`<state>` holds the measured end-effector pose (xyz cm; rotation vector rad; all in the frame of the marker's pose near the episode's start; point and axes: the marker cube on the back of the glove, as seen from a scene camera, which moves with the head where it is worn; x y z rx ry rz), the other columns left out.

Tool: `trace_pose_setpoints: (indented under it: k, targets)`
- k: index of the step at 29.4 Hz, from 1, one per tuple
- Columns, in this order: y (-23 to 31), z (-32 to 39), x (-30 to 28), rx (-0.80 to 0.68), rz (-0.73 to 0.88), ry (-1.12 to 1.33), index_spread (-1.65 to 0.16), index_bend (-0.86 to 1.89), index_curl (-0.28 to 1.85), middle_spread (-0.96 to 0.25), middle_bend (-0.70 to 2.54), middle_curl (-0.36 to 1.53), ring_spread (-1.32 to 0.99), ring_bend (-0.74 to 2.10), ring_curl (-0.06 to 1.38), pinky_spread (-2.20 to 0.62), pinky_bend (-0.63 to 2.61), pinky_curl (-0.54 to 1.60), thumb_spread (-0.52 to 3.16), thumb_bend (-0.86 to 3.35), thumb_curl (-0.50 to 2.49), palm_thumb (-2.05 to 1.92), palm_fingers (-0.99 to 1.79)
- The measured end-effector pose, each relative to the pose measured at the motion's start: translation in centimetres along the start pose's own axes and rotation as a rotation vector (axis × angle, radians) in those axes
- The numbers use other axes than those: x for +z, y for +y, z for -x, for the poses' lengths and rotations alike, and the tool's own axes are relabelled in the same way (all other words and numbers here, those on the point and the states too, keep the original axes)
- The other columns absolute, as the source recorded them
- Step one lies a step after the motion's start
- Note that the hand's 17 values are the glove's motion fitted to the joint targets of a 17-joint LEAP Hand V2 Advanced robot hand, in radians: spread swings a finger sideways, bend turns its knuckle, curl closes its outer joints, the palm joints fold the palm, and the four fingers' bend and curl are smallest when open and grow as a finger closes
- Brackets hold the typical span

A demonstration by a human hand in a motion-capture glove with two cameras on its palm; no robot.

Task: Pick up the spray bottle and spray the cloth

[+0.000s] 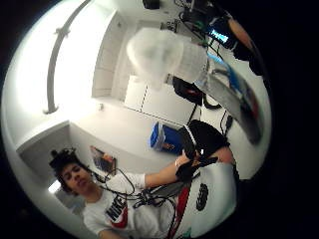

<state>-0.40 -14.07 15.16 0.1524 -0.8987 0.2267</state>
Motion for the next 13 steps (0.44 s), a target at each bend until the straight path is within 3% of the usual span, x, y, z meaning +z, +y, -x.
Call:
trace_pose_setpoints:
  k: [13]
  targets:
    - [5.8,-1.4,-9.9,0.035,-0.098,0.201,-0.30,0.14,0.27,-0.11,0.28,0.43,-0.11,0.47,0.40,0.11,0.26,0.36,1.00,-0.02,0.49,0.84,0.87]
